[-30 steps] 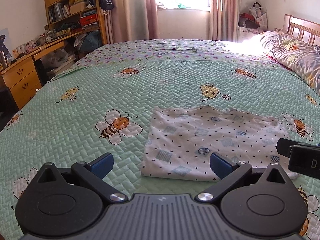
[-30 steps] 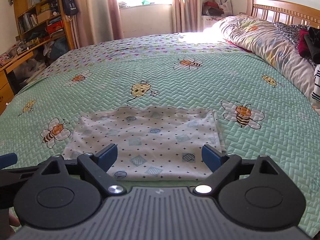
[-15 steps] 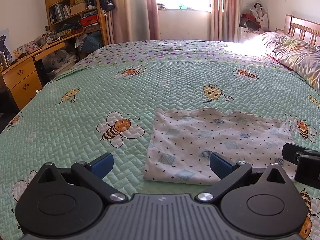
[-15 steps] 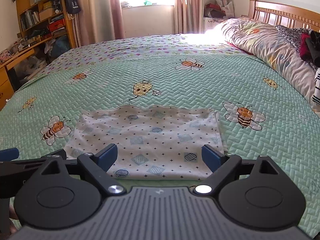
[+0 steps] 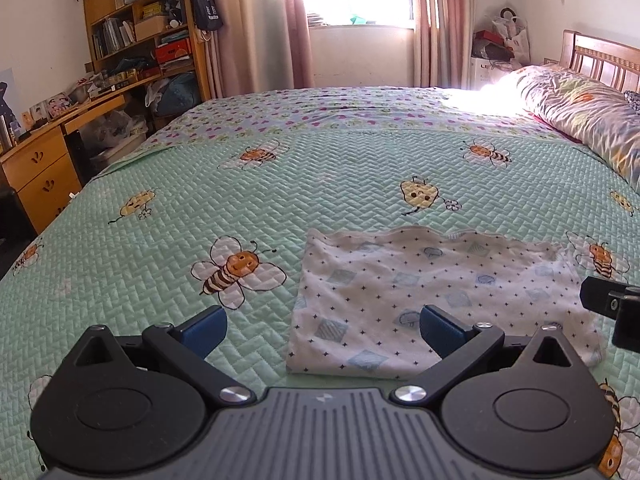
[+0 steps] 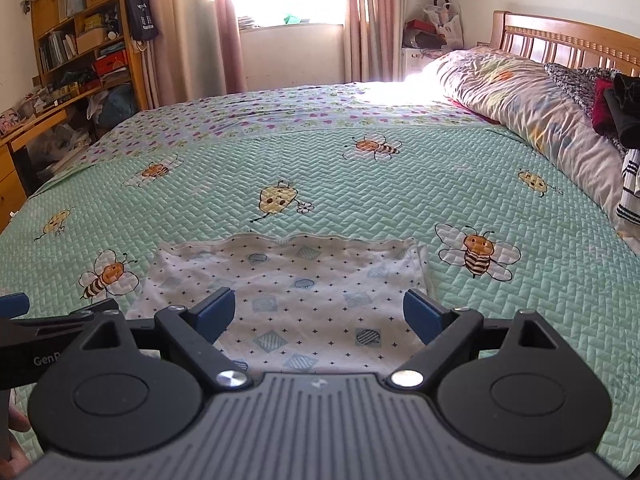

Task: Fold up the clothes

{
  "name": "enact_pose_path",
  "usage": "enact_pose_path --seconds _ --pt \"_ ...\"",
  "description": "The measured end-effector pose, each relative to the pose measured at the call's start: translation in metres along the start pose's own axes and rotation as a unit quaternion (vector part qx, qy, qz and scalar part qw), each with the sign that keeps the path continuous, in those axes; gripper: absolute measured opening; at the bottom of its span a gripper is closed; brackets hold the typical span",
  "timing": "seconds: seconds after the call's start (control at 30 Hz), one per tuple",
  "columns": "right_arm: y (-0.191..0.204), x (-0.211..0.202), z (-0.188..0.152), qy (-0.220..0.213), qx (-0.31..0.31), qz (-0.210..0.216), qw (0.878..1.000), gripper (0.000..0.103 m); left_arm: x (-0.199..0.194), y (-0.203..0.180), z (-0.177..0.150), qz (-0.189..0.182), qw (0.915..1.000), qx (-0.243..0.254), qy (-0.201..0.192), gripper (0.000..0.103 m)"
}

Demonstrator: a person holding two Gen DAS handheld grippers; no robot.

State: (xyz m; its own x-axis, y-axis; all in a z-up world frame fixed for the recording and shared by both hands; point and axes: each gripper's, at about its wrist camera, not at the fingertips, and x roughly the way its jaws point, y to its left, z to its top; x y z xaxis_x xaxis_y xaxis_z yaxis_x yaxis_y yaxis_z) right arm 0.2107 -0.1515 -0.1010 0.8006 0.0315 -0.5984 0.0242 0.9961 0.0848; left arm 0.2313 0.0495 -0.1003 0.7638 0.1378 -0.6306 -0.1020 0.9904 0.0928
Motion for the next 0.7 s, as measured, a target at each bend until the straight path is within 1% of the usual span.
enact_pose_path --seconds 0.1,0.17,0.23,0.27,0.3,0.33,0.37,0.43,0.47,0.5,0.57,0.6,0.63,0.7 --pt "-0.014 0.006 -0.014 0.013 0.009 0.007 1.0 0.091 0.013 0.012 -0.018 0.0 0.9997 -0.008 0.022 0.102" --pt "-0.031 0.011 -0.025 0.021 0.031 0.024 0.999 0.091 0.023 0.029 -0.027 -0.01 0.9987 -0.032 0.038 0.102" --pt "-0.053 0.016 -0.036 0.033 0.071 0.057 0.995 0.091 0.036 0.056 -0.029 -0.035 0.9954 -0.071 0.055 0.102" --pt "-0.067 0.02 -0.042 0.04 0.097 0.078 0.991 0.091 0.044 0.071 -0.029 -0.053 0.9921 -0.093 0.065 0.102" --pt "-0.081 0.024 -0.048 0.047 0.127 0.103 0.985 0.091 0.053 0.086 -0.027 -0.083 0.9866 -0.118 0.076 0.102" --pt "-0.096 0.03 -0.053 0.055 0.156 0.13 0.978 0.091 0.064 0.101 -0.026 -0.119 0.9787 -0.142 0.09 0.102" --pt "-0.11 0.038 -0.057 0.065 0.18 0.156 0.969 0.091 0.077 0.114 -0.024 -0.155 0.9682 -0.163 0.109 0.102" --pt "-0.137 0.054 -0.062 0.089 0.221 0.205 0.949 0.091 0.106 0.138 -0.023 -0.217 0.9416 -0.206 0.155 0.102" --pt "-0.149 0.063 -0.065 0.101 0.24 0.228 0.938 0.091 0.12 0.146 -0.023 -0.236 0.9301 -0.221 0.174 0.102" --pt "-0.162 0.072 -0.067 0.112 0.261 0.249 0.926 0.091 0.134 0.15 -0.023 -0.25 0.9206 -0.231 0.192 0.102" --pt "-0.186 0.088 -0.069 0.125 0.303 0.276 0.904 0.091 0.16 0.158 -0.023 -0.277 0.9014 -0.247 0.223 0.102" --pt "-0.198 0.096 -0.069 0.129 0.322 0.284 0.894 0.091 0.169 0.159 -0.021 -0.287 0.8947 -0.25 0.233 0.102" --pt "-0.208 0.103 -0.068 0.134 0.337 0.288 0.887 0.091 0.179 0.159 -0.02 -0.298 0.8877 -0.253 0.243 0.102" --pt "-0.222 0.118 -0.064 0.146 0.354 0.294 0.876 0.091 0.197 0.159 -0.011 -0.317 0.8755 -0.256 0.26 0.102"
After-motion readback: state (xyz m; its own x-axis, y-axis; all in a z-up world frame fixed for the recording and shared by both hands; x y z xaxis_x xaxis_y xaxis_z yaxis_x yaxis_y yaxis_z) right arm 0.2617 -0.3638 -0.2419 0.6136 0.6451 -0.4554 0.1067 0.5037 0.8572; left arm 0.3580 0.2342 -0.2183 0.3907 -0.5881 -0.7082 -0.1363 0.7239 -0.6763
